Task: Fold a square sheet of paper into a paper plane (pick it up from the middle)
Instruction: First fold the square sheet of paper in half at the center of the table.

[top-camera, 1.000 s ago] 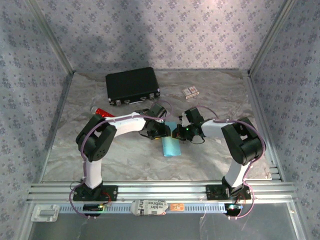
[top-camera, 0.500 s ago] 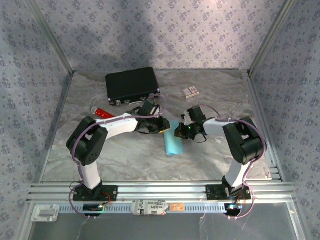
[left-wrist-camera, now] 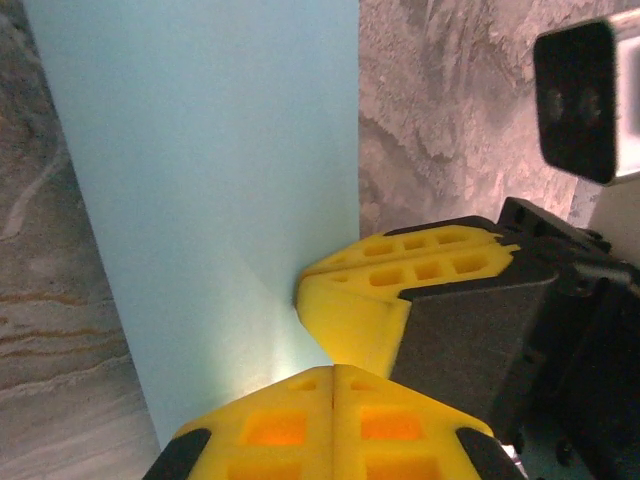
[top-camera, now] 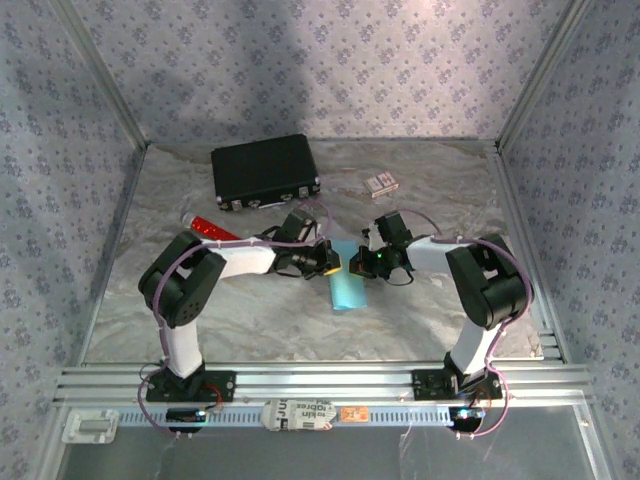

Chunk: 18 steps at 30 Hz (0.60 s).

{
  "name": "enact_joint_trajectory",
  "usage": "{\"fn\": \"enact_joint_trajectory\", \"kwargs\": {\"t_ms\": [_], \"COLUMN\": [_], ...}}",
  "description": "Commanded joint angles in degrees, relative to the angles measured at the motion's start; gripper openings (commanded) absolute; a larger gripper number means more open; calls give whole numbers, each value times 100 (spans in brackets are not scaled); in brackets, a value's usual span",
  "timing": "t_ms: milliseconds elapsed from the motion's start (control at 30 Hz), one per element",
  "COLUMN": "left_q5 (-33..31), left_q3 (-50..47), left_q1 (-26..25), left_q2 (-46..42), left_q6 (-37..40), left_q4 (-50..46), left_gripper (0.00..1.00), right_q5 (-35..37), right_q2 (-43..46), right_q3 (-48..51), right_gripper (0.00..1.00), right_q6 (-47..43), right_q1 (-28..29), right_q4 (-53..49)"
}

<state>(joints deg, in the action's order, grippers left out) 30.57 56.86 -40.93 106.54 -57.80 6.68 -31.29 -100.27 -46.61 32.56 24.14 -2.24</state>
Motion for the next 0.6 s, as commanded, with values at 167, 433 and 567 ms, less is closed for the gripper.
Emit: {"fn": "enact_joint_trajectory", "kwargs": {"t_ms": [167,433,567], "left_q5": [222,-13,-170], "left_q3": [-114,-458,-701], "left_q1": [-7,12,32], "left_q2": [154,303,332], "left_q6": [9,336,370], "left_q4": [312,3,6], "left_gripper": [0,0,0], "right_q5": [574,614,616], "right_q2": [-78,-44,-47], "right_q3": [135,182,200], "right_gripper": [0,0,0], "right_q6": [33,30,58], "right_q1": [9,12,25], "right_q4": [-558,-579,-554]}}
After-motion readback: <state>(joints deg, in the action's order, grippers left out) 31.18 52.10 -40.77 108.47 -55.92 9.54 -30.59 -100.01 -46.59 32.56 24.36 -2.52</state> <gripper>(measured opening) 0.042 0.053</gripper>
